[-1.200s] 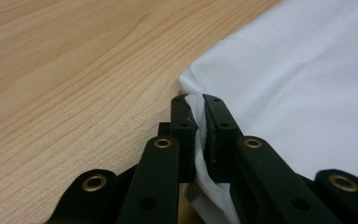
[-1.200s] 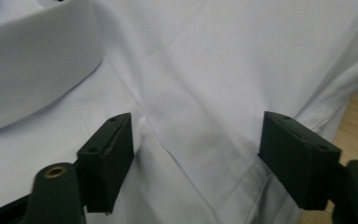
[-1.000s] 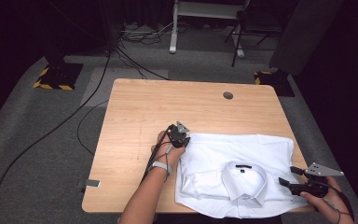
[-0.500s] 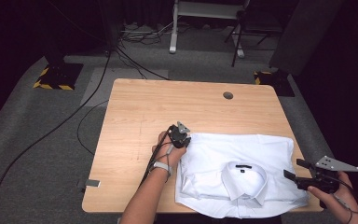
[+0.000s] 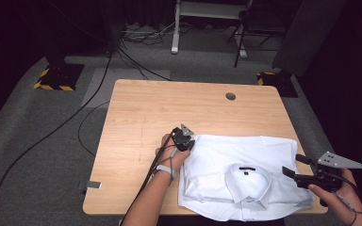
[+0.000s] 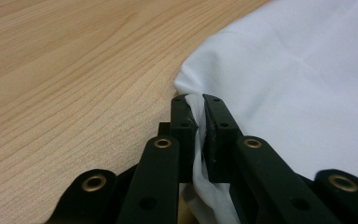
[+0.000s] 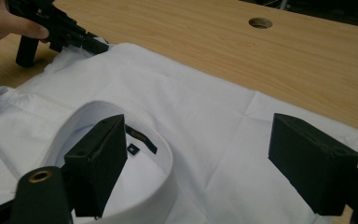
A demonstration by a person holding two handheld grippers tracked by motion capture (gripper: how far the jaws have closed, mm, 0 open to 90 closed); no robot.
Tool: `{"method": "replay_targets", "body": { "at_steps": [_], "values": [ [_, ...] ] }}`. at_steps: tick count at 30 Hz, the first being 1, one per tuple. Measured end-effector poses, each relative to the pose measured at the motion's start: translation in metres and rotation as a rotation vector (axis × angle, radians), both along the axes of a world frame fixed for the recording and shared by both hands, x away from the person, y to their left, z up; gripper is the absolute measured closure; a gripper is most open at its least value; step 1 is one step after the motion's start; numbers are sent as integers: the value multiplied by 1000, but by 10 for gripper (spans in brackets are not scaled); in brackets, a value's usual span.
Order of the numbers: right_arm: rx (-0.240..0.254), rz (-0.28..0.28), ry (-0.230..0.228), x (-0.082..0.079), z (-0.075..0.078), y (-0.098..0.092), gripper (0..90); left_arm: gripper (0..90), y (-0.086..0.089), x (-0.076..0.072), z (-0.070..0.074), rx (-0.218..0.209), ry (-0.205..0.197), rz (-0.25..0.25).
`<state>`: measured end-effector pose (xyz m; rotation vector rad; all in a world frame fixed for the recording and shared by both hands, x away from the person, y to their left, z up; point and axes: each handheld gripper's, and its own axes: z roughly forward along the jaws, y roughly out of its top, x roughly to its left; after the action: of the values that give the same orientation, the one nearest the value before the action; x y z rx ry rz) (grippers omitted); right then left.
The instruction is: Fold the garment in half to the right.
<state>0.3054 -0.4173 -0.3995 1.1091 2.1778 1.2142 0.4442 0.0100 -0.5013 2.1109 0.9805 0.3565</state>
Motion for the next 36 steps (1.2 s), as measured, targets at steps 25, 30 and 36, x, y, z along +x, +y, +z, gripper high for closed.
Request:
{"method": "replay_targets", "body": {
  "at_steps": [25,30,36],
  "values": [
    [9,102,-19,14,17,75,190,835,-6,-4,0,-5,3,10],
    [11,116,-24,10,17,90,190,831,-9,-7,0,-10,5,15],
    [3,140,-16,7,11,107,190,831,-10,-7,0,-28,19,23]
  ]
}}
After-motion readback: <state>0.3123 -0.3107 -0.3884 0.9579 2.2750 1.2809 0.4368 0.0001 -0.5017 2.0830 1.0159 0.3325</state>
